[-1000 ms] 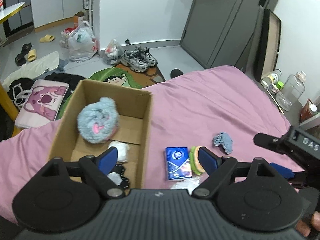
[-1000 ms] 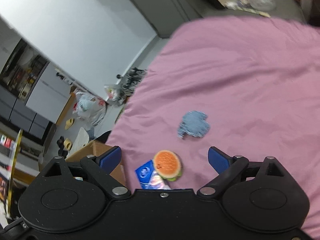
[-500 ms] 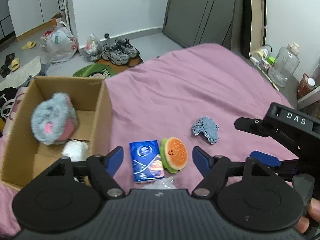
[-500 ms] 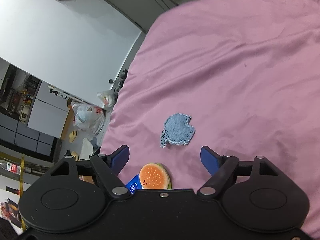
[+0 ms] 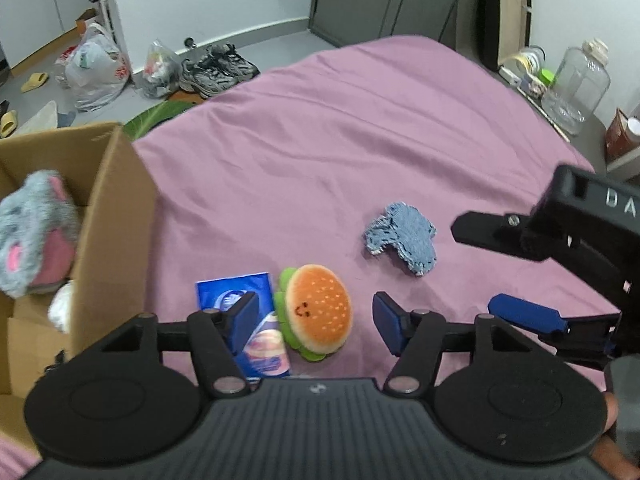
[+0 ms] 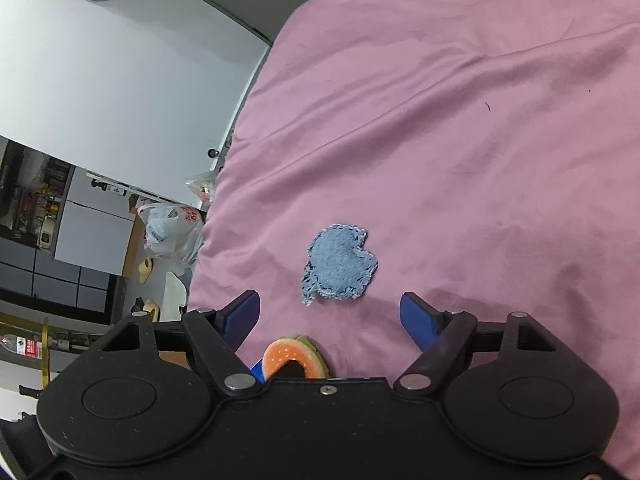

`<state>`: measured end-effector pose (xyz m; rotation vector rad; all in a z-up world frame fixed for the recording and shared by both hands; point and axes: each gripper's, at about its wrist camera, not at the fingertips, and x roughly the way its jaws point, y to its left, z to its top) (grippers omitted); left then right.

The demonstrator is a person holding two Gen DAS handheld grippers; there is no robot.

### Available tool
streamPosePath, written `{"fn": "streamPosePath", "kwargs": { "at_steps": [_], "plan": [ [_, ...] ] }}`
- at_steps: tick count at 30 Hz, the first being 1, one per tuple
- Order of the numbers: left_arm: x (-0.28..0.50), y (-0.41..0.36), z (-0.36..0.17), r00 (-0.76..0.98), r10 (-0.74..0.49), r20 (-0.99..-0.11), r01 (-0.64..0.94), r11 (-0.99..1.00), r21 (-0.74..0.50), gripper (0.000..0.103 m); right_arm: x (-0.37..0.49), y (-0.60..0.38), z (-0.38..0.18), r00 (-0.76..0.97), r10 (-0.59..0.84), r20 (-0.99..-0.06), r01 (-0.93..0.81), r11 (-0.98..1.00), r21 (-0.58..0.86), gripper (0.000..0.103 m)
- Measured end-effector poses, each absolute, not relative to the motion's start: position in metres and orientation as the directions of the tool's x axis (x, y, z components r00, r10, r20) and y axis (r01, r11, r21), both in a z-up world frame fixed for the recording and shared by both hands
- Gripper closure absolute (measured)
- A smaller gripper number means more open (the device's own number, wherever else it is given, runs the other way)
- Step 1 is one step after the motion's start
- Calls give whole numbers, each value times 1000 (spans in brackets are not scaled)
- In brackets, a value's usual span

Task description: Organize soft objects

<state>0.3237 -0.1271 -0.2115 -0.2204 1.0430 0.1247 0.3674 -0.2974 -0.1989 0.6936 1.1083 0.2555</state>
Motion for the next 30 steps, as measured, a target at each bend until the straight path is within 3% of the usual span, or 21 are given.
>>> {"fn": "streamPosePath", "kwargs": {
  "at_steps": [6, 10, 21, 24, 26, 28, 30],
  "plan": [
    [335, -141, -239, 444, -5, -896, -205, 973, -107, 43, 384, -295, -210, 432, 503, -748, 149, 779, 610, 27],
    [340, -142, -251, 416, 13, -909, -228, 970, -90, 61, 389, -288, -220, 397, 510, -763, 141, 788, 600, 30],
    [335, -126, -235, 448, -17, -894, -251, 957, -144, 65, 408, -263, -223, 390, 464, -795, 73, 845, 530, 32],
    [333, -118, -225, 469, -7, -883, -274, 949, -153, 65, 411, -257, -227, 377, 444, -813, 65, 862, 502, 44],
    [330, -111, -216, 482, 6, -876, -295, 943, -156, 65, 412, -253, -229, 371, 416, -830, 58, 882, 468, 62],
    [327, -105, -207, 496, 15, -868, -308, 938, -160, 65, 410, -252, -228, 380, 398, -835, 46, 894, 446, 70],
    [323, -99, -196, 511, 17, -859, -314, 934, -168, 65, 404, -252, -225, 388, 386, -837, 40, 900, 434, 72]
  ]
}}
